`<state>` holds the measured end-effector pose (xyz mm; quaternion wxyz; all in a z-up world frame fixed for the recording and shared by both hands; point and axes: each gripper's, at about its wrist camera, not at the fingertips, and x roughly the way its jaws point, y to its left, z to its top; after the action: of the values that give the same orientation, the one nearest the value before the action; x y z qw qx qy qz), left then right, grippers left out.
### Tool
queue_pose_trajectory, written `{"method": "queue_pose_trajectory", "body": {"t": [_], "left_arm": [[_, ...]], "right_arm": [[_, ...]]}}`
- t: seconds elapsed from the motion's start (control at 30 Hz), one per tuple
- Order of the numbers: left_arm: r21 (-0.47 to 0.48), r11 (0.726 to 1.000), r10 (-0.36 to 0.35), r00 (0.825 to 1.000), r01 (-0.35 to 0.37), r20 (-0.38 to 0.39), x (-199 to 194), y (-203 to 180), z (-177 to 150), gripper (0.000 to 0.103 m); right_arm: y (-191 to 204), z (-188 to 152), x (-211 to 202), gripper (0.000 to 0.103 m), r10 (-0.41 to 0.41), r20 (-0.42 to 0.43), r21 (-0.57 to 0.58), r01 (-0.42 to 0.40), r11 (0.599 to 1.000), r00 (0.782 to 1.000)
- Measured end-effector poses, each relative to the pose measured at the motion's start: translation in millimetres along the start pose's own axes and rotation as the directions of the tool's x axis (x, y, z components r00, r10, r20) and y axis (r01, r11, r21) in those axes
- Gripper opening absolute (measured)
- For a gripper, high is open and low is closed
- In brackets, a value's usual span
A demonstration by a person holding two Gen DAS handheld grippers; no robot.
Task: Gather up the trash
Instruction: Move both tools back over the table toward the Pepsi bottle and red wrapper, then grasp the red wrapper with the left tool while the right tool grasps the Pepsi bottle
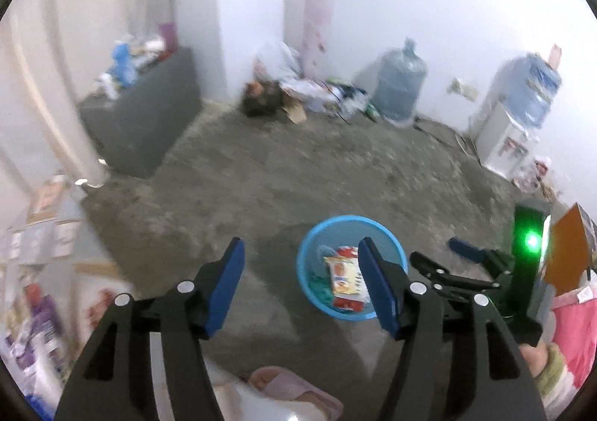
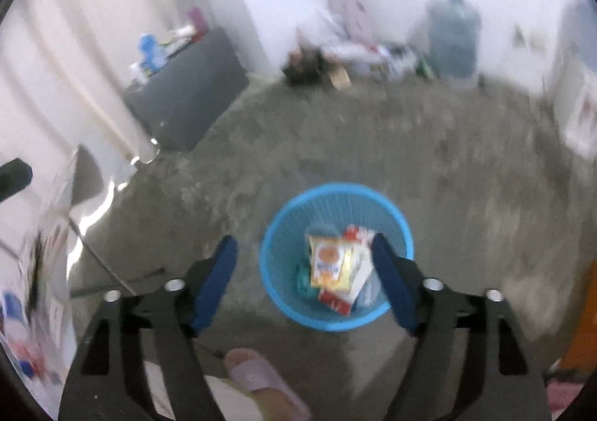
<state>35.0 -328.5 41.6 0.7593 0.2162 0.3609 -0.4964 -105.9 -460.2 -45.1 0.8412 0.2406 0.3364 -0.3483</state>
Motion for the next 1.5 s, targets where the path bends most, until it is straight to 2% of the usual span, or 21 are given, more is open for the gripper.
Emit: {"method": "queue_pose_trajectory", "body": {"t": [0.1, 0.2, 0.27, 0.4, 0.5, 0.53, 0.6, 0.73, 0.83, 0.9, 0.97, 1.0, 1.03, 1.1, 1.2, 1.3, 1.4, 1.5], "left_arm": [[-0.056, 0.997, 0.048, 0.996, -0.044, 0.071, -44, 25, -12, 0.062], [-0.098, 0.99, 0.11, 0.984, -0.096, 0.138, -85, 48, -26, 0.062], [-0.126, 0.985, 0.141, 0.975, -0.12, 0.171, -108, 61, -37, 0.062], [-0.235, 0.958, 0.212, 0.954, -0.161, 0.211, -155, 97, -69, 0.063], [-0.317, 0.923, 0.297, 0.929, -0.22, 0.22, -188, 127, -100, 0.063], [-0.354, 0.903, 0.333, 0.917, -0.243, 0.22, -203, 141, -115, 0.063], [-0.403, 0.872, 0.385, 0.897, -0.278, 0.215, -222, 158, -137, 0.063], [-0.517, 0.782, 0.493, 0.853, -0.348, 0.171, -258, 194, -199, 0.063], [-0.595, 0.727, 0.499, 0.859, -0.343, 0.115, -269, 217, -245, 0.062], [-0.637, 0.697, 0.487, 0.87, -0.33, 0.081, -267, 225, -272, 0.062], [-0.68, 0.673, 0.445, 0.894, -0.292, 0.057, -260, 228, -293, 0.062], [-0.703, 0.662, 0.409, 0.911, -0.259, 0.049, -253, 230, -305, 0.062], [-0.716, 0.654, 0.392, 0.919, -0.244, 0.044, -248, 232, -312, 0.062], [-0.735, 0.642, 0.358, 0.933, -0.218, 0.037, -234, 234, -321, 0.057], [-0.742, 0.634, 0.341, 0.94, -0.218, 0.015, -213, 240, -327, 0.052], [-0.735, 0.64, 0.331, 0.944, -0.223, 0.002, -197, 245, -326, 0.05], [-0.729, 0.647, 0.323, 0.947, -0.225, -0.006, -187, 250, -324, 0.049], [-0.737, 0.638, 0.311, 0.95, -0.223, -0.018, -178, 258, -325, 0.044]], "right_arm": [[38, 2, -30, 0.096, -0.012, 0.097, -0.135, 0.025, 0.991, 0.995], [70, 1, -49, 0.095, 0.024, 0.146, -0.223, 0.009, 0.975, 0.989], [85, 0, -54, 0.095, 0.078, 0.151, -0.258, -0.037, 0.966, 0.986], [123, -1, -68, 0.095, 0.132, 0.158, -0.286, -0.083, 0.955, 0.978], [149, -5, -80, 0.095, 0.199, 0.18, -0.336, -0.13, 0.933, 0.963], [159, -5, -85, 0.095, 0.233, 0.178, -0.358, -0.158, 0.92, 0.956], [179, -6, -97, 0.095, 0.328, 0.158, -0.396, -0.245, 0.885, 0.931], [218, -6, -108, 0.095, 0.476, 0.08, -0.43, -0.401, 0.809, 0.876], [255, -12, -105, 0.095, 0.542, -0.031, -0.451, -0.496, 0.742, 0.84], [281, -23, -102, 0.092, 0.57, -0.117, -0.459, -0.553, 0.695, 0.813], [305, -35, -93, 0.086, 0.586, -0.209, -0.461, -0.607, 0.647, 0.783], [317, -44, -88, 0.083, 0.59, -0.259, -0.464, -0.634, 0.618, 0.765], [327, -50, -86, 0.081, 0.586, -0.285, -0.467, -0.644, 0.606, 0.759], [348, -62, -78, 0.077, 0.572, -0.344, -0.474, -0.664, 0.579, 0.745], [369, -71, -65, 0.073, 0.552, -0.401, -0.484, -0.68, 0.551, 0.732], [380, -74, -61, 0.073, 0.53, -0.42, -0.495, -0.676, 0.546, 0.737], [386, -76, -52, 0.073, 0.511, -0.457, -0.485, -0.685, 0.543, 0.728], [388, -81, -49, 0.072, 0.501, -0.486, -0.472, -0.697, 0.539, 0.716]]}}
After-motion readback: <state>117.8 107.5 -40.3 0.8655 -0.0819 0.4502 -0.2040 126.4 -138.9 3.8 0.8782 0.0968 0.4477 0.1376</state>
